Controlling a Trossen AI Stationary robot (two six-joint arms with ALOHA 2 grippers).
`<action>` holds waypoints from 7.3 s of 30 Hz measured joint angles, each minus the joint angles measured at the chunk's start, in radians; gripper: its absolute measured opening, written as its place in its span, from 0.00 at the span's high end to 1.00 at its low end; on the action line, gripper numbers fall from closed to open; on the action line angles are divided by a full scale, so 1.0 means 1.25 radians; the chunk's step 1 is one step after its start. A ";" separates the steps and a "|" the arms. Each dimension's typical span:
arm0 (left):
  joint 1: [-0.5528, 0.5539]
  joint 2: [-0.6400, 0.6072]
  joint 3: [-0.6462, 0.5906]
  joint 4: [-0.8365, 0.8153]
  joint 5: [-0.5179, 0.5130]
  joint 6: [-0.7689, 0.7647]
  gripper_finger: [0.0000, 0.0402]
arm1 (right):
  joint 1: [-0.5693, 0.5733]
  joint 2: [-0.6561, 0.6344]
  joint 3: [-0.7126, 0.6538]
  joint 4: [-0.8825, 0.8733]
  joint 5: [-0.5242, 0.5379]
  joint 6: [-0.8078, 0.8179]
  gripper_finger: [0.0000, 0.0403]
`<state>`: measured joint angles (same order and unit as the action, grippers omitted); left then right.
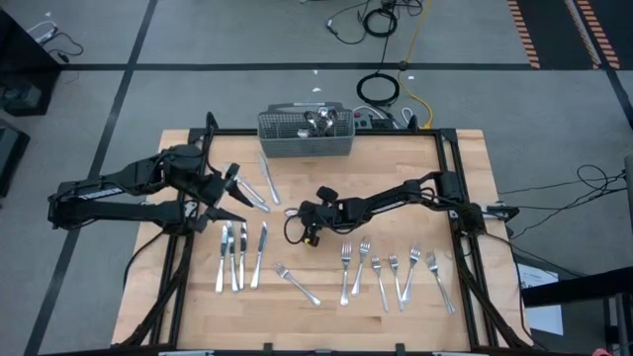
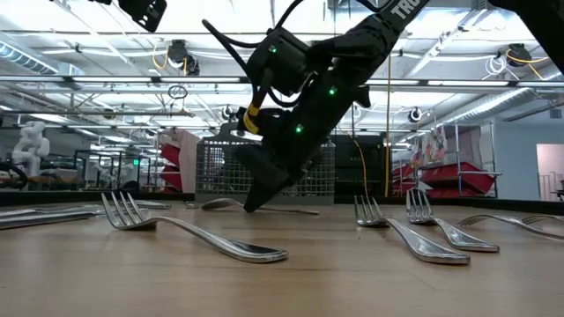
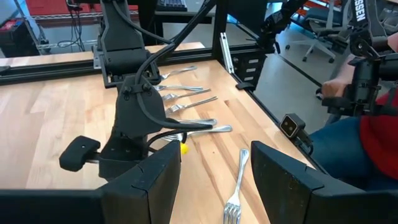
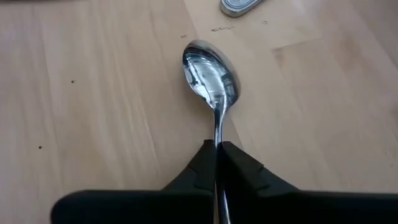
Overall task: Sort silverware
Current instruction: Put the silver spoon into the gray utensil holder
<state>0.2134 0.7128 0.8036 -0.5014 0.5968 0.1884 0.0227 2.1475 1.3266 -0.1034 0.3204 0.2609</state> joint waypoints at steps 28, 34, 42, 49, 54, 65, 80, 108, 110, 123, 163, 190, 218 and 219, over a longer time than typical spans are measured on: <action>0.002 0.000 -0.073 0.293 -0.140 0.048 0.50 | -0.004 -0.345 -0.002 0.275 0.190 -0.277 1.00; 0.004 0.001 -0.177 0.476 -0.220 0.045 0.50 | 0.003 -0.386 -0.002 0.321 0.185 -0.345 1.00; 0.054 0.075 -0.317 0.940 -0.253 -0.003 0.50 | 0.025 -0.385 -0.002 0.338 0.180 -0.375 1.00; 0.076 0.205 -0.320 1.095 -0.203 -0.061 0.50 | 0.036 -0.385 -0.002 0.349 0.179 -0.388 1.00; 0.076 0.286 -0.320 1.285 -0.169 -0.100 0.50 | 0.036 -0.376 -0.002 0.345 0.165 -0.385 1.00; 0.077 0.402 -0.269 1.319 -0.133 -0.140 0.50 | 0.037 -0.370 -0.002 0.338 0.155 -0.370 1.00; 0.076 0.438 -0.213 1.339 -0.063 -0.147 0.82 | 0.038 -0.370 -0.001 0.334 0.116 -0.371 1.00; 0.329 0.490 -0.132 1.348 -0.059 -0.156 1.00 | 0.019 -0.370 -0.002 0.214 0.227 -0.340 1.00; 0.360 0.530 -0.132 1.408 -0.049 -0.190 1.00 | 0.023 -0.370 -0.002 0.210 0.228 -0.331 1.00; 0.412 0.874 0.022 1.657 0.094 -0.378 1.00 | 0.104 -0.370 -0.002 0.210 0.228 -0.331 1.00; 0.371 1.145 0.222 1.563 -0.246 -0.609 1.00 | 0.182 -0.370 -0.002 0.217 0.291 -0.387 1.00; 0.283 1.058 0.223 1.463 -0.550 -0.454 1.00 | 0.220 -0.370 -0.002 0.219 0.292 -0.383 1.00; 0.195 1.101 0.223 1.430 -0.862 -0.458 1.00 | 0.256 -0.370 -0.002 0.229 0.291 -0.386 1.00; 0.195 1.101 0.223 1.426 -0.866 -0.461 1.00 | 0.256 -0.370 -0.002 0.229 0.291 -0.386 1.00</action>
<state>0.4567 2.0888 1.0824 1.2813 -0.4855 -0.3884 0.3424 1.6852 1.3243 0.1833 0.6842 -0.2218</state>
